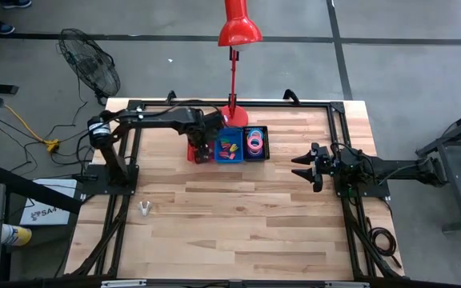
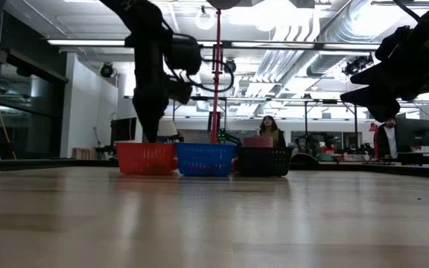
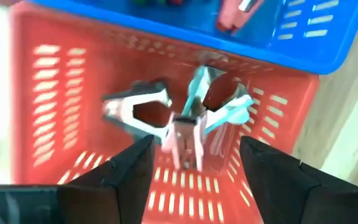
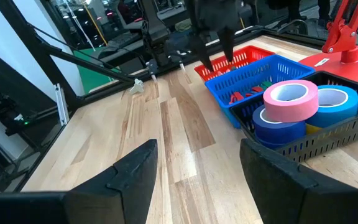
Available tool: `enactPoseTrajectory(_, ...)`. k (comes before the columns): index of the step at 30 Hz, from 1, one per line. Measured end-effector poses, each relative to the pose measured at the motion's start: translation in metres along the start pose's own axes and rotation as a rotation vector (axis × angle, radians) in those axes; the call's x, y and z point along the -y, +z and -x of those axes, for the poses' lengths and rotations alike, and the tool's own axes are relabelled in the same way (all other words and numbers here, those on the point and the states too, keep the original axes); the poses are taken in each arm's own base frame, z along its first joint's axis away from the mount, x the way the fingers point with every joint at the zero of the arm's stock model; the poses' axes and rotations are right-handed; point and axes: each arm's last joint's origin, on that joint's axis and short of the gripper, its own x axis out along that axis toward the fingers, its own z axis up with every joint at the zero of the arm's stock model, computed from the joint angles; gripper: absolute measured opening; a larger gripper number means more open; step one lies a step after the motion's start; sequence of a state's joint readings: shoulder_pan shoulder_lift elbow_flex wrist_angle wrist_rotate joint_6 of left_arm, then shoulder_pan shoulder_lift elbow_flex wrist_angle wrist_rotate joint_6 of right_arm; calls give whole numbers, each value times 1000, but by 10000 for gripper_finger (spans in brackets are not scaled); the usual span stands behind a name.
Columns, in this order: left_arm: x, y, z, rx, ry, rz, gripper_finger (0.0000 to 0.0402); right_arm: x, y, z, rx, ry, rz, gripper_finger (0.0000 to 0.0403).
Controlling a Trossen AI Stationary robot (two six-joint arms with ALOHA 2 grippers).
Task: Pick and place Stapler, Stapler remover, tape
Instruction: Put the gray staple remover into the red basket
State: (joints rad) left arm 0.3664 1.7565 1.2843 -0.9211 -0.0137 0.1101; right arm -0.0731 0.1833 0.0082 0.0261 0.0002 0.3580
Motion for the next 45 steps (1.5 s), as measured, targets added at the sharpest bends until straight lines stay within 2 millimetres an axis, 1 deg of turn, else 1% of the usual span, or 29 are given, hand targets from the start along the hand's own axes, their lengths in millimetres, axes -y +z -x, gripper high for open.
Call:
enactPoseTrajectory(4,0,-4,19,12,32,122,233,0,0,0,0,0,0,220)
enactPoseTrajectory(7,4,-10,29,5,49,207,233,0,0,0,1,0,0,220)
enactPoseTrajectory(18,38,-32,59,-34,126,351,233,-2,0,0,-18,59,-7,220)
enactPoseTrajectory(25,59,-52,74,-70,156,417,233,-4,0,0,-31,120,2,220)
enactPoseTrajectory(30,73,-69,76,-63,157,478,233,-3,0,0,-23,95,0,220)
enactPoseTrajectory(35,89,-94,73,-60,148,549,241,-2,0,0,-13,50,0,220)
enactPoseTrajectory(39,109,-116,69,-57,132,599,275,-1,0,0,-7,32,0,220)
enactPoseTrajectory(42,125,-133,62,-75,126,650,309,-1,0,0,-7,32,0,220)
enactPoseTrajectory(45,140,-148,55,-114,132,672,333,-1,0,0,-6,31,0,220)
